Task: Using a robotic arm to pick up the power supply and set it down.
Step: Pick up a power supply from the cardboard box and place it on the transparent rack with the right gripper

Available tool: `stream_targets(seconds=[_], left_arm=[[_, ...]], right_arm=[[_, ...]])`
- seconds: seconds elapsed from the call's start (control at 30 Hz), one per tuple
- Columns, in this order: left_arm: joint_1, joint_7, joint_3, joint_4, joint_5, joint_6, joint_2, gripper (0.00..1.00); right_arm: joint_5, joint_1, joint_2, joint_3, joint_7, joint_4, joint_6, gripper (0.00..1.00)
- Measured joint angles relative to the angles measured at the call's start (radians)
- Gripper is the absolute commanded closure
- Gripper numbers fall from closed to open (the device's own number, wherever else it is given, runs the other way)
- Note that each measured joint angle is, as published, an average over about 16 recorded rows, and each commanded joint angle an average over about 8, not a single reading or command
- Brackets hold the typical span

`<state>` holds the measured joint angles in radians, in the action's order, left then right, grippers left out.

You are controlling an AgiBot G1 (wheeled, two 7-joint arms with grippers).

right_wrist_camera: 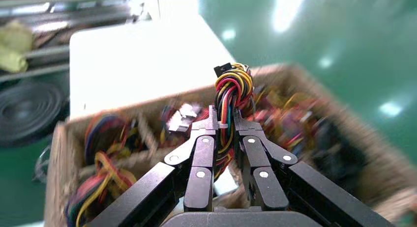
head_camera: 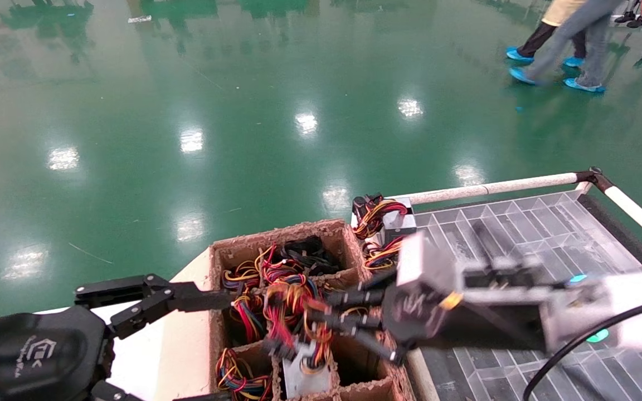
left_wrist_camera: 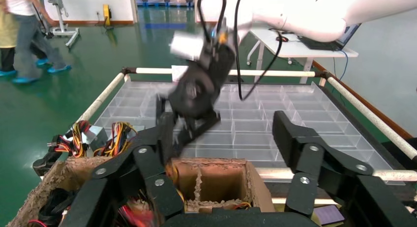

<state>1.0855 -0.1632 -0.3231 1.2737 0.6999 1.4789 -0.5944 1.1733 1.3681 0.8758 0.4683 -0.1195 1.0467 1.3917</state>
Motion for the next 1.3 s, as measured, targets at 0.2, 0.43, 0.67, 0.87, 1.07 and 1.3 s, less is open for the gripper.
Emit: stream_targets(seconds=[0.2, 0.43, 0.67, 0.87, 1.07, 1.3], left_arm=[[0.000, 0.000, 0.000, 0.000, 0.000, 0.000, 0.000, 0.00], [0.000, 0.000, 0.000, 0.000, 0.000, 0.000, 0.000, 0.00], [0.000, 0.000, -0.001, 0.000, 0.000, 0.000, 0.000, 0.00], [0.000, 0.000, -0.001, 0.000, 0.000, 0.000, 0.000, 0.00], [0.000, 0.000, -0.001, 0.000, -0.001, 0.000, 0.000, 0.00], [0.000, 0.001, -0.001, 0.000, -0.001, 0.000, 0.000, 0.00]], right_arm=[[-0.092, 0.029, -0.062, -0.082, 0.002, 0.047, -0.009, 1.00], [-0.146, 0.085, -0.141, -0.152, 0.023, 0.052, -0.001, 1.00], [-0.133, 0.166, -0.223, -0.179, 0.067, -0.022, 0.055, 1.00], [-0.087, 0.237, -0.282, -0.163, 0.120, -0.113, 0.126, 1.00], [-0.048, 0.276, -0.320, -0.110, 0.175, -0.180, 0.176, 1.00], [-0.022, 0.288, -0.330, -0.012, 0.235, -0.212, 0.195, 1.00]])
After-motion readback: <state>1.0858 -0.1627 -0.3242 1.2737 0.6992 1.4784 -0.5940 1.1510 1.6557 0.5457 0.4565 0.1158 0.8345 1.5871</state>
